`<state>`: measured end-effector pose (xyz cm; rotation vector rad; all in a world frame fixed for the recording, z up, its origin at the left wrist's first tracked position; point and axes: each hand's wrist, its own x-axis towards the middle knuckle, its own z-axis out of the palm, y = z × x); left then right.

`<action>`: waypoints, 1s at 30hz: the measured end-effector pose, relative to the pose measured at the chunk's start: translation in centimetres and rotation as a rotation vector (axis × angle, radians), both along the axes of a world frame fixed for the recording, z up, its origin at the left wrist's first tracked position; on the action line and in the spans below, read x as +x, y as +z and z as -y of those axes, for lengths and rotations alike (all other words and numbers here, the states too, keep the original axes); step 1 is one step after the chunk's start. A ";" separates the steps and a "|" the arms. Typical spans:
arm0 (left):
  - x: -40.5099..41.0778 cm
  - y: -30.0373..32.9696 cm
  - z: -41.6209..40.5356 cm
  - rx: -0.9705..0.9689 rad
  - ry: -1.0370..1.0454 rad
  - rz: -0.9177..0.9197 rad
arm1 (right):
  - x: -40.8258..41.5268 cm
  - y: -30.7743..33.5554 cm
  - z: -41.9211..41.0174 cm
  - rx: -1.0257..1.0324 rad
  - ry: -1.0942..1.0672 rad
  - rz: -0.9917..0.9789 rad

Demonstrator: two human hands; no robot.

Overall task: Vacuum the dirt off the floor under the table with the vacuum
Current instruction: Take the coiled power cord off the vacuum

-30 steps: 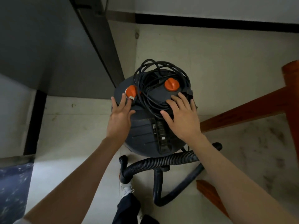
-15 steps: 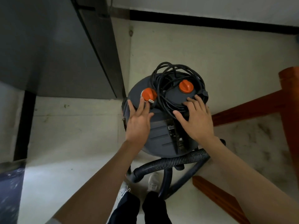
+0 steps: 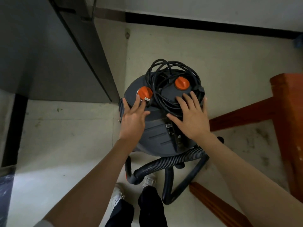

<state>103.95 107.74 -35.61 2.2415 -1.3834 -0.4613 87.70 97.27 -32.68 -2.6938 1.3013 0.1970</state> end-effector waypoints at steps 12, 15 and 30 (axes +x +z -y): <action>-1.5 1.4 0.4 -0.008 0.464 -0.565 | -1.9 -0.8 -4.0 0.735 -0.642 0.613; -2.0 1.5 0.9 0.010 0.511 -0.536 | -1.6 -1.6 -3.8 0.852 -0.691 0.632; -1.7 1.2 6.1 0.034 0.378 -0.437 | -1.1 -1.6 -1.5 0.690 -0.571 0.613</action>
